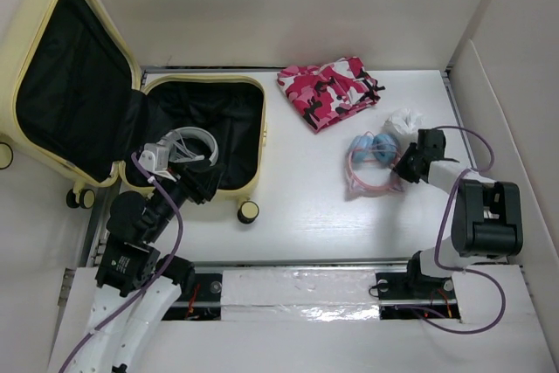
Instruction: Pack the luggage
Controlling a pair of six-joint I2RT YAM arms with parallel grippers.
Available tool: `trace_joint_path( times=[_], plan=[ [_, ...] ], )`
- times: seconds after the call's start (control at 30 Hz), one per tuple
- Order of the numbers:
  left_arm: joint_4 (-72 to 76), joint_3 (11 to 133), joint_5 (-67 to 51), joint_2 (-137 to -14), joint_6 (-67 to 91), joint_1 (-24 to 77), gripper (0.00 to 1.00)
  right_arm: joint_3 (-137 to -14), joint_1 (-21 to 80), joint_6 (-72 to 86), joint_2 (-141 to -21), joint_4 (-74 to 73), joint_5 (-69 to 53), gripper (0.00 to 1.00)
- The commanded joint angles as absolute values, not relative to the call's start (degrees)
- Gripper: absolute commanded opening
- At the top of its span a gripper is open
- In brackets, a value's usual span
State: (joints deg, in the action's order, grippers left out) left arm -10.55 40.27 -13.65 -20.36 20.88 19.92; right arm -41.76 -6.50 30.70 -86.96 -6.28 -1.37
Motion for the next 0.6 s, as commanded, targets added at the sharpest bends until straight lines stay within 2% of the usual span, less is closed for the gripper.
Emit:
trace_joint_path(
  times=[0.0,0.07,0.1,0.17,0.47,0.57],
  plan=[
    [-9.23,42.98,-12.31,-18.64,20.83,20.39,0.44,-43.86,-4.31,29.80,-87.19,-8.87,-4.04,0.25],
    [-9.40,43.15,-11.69,-18.02,20.83,20.92,0.44,-44.12,-2.91,29.44,-86.84,-10.54,-3.70,0.17],
    [-9.58,43.15,-11.34,-17.84,20.83,20.92,0.44,-44.12,-2.03,29.36,-86.14,-10.98,-3.43,0.07],
    [-9.84,43.24,-10.02,-17.58,20.83,21.53,0.44,-43.16,-1.15,29.36,-84.39,-11.95,-2.56,0.00],
    [-10.28,43.33,-8.26,-18.11,21.09,22.76,0.44,-42.36,10.36,34.45,-62.69,-15.38,-0.52,0.00],
    [-10.55,43.51,-7.30,-18.19,21.27,22.76,0.44,-47.88,18.50,37.00,-63.36,-14.68,-0.27,0.00]
  ],
)
